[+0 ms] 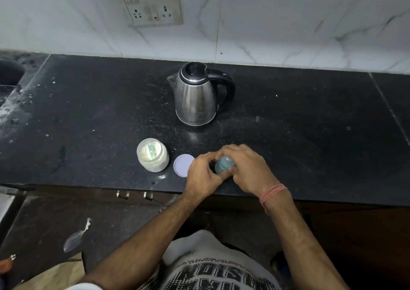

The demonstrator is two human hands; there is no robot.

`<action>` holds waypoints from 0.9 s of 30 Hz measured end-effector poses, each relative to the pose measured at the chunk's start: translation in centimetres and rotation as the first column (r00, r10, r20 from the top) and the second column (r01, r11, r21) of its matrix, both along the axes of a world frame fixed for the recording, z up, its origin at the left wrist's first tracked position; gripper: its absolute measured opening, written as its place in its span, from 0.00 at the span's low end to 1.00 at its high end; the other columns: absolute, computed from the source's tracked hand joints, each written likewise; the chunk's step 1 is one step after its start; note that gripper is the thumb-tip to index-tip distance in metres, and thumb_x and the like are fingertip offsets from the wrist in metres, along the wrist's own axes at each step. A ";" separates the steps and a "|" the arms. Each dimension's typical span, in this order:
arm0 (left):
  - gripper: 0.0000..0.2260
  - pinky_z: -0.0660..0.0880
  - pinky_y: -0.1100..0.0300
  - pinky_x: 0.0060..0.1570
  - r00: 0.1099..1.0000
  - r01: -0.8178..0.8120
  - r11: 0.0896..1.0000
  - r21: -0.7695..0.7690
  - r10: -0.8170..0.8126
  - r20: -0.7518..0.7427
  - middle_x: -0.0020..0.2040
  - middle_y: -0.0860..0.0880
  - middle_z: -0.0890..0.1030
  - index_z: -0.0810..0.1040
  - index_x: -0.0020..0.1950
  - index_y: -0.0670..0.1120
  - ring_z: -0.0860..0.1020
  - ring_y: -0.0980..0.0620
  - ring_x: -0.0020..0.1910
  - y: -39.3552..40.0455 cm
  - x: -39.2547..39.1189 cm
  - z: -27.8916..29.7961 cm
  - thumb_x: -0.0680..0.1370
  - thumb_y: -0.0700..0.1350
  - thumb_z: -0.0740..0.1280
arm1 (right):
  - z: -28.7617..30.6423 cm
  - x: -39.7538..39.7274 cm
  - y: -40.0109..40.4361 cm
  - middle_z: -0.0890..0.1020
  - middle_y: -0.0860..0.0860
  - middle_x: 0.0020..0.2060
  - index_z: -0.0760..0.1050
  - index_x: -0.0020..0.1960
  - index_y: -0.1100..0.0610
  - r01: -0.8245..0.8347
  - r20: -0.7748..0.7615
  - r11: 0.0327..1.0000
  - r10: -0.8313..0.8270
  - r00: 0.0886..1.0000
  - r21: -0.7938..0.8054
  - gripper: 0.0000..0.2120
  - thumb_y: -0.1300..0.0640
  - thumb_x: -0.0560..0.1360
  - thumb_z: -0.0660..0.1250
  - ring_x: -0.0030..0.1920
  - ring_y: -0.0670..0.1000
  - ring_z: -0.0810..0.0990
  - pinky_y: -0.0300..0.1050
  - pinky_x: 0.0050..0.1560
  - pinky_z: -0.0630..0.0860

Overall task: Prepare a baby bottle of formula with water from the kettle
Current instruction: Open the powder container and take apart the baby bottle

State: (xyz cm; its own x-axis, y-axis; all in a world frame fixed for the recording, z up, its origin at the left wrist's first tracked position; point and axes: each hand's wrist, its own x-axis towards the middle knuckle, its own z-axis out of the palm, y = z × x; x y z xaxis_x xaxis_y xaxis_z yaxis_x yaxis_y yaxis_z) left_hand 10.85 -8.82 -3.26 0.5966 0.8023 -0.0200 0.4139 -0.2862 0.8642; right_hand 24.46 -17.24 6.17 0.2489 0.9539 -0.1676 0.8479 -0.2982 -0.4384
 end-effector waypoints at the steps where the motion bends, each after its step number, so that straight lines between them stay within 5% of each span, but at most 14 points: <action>1: 0.23 0.84 0.45 0.54 1.000 0.004 1.000 -0.004 -0.004 0.000 0.52 0.60 0.88 0.87 0.58 0.55 0.86 0.54 0.53 0.0 0.0 -0.1 0.70 0.67 0.77 | 0.0 0.1 0.0 0.80 0.39 0.67 0.80 0.64 0.44 -0.016 -0.014 1.000 0.016 1.000 -0.008 0.24 0.69 0.77 0.72 0.65 0.47 0.75 0.54 0.67 0.78; 4: 0.20 0.84 0.46 0.54 1.000 0.014 1.000 -0.010 -0.014 -0.011 0.52 0.60 0.89 0.87 0.59 0.56 0.86 0.57 0.53 0.3 -0.1 -0.2 0.70 0.62 0.79 | 0.2 0.3 0.3 0.78 0.40 0.69 0.78 0.65 0.43 -0.015 -0.076 0.999 0.013 0.997 -0.032 0.26 0.68 0.76 0.75 0.68 0.48 0.75 0.55 0.68 0.77; 7: 0.20 0.84 0.48 0.56 0.998 0.055 0.998 0.013 -0.055 -0.016 0.54 0.60 0.89 0.87 0.64 0.58 0.87 0.58 0.54 0.6 -0.1 -0.1 0.72 0.51 0.78 | 0.1 -0.1 0.7 0.76 0.43 0.68 0.73 0.72 0.44 0.103 -0.027 0.994 -0.104 0.994 -0.018 0.28 0.45 0.75 0.80 0.66 0.48 0.77 0.53 0.63 0.78; 9: 0.19 0.85 0.49 0.55 0.997 0.072 0.997 0.007 -0.072 -0.015 0.54 0.61 0.89 0.87 0.64 0.59 0.87 0.59 0.54 0.7 -0.1 0.0 0.74 0.52 0.78 | 0.2 -0.1 1.0 0.76 0.45 0.61 0.75 0.66 0.46 0.180 0.083 0.983 -0.179 0.980 -0.014 0.26 0.36 0.75 0.79 0.60 0.49 0.79 0.49 0.56 0.77; 16: 0.22 0.84 0.47 0.53 0.998 0.041 0.999 -0.027 -0.042 -0.037 0.50 0.61 0.88 0.86 0.59 0.58 0.86 0.57 0.52 0.9 -0.1 -0.9 0.71 0.67 0.81 | 1.5 0.3 1.2 0.77 0.41 0.66 0.81 0.67 0.45 -0.022 0.044 0.998 0.025 0.999 -0.056 0.21 0.62 0.77 0.78 0.67 0.48 0.76 0.52 0.67 0.77; 23: 0.25 0.84 0.47 0.52 0.997 0.062 0.998 -0.014 -0.063 -0.051 0.50 0.61 0.88 0.86 0.60 0.57 0.86 0.58 0.52 1.1 0.0 -0.9 0.69 0.69 0.82 | 1.9 1.4 0.4 0.79 0.37 0.65 0.83 0.62 0.44 -0.063 -0.071 0.997 0.066 0.995 0.044 0.23 0.67 0.75 0.78 0.65 0.44 0.76 0.52 0.68 0.77; 27: 0.29 0.84 0.48 0.54 0.996 0.087 0.995 -0.046 -0.088 -0.026 0.51 0.62 0.88 0.85 0.65 0.58 0.86 0.59 0.53 1.2 0.1 -0.5 0.69 0.65 0.85 | 2.0 2.3 0.0 0.79 0.38 0.67 0.80 0.68 0.44 0.041 -0.218 0.991 -0.013 0.976 0.125 0.27 0.66 0.76 0.77 0.68 0.46 0.78 0.54 0.70 0.78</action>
State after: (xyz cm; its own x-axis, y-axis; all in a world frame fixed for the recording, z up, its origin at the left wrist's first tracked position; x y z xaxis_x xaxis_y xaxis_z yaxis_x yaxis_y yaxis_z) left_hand 10.93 -7.60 -3.76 0.6629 0.7452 -0.0729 0.4136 -0.2833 0.8652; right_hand 26.76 -17.20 8.19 0.2463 0.9643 -0.0976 0.7214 -0.2496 -0.6460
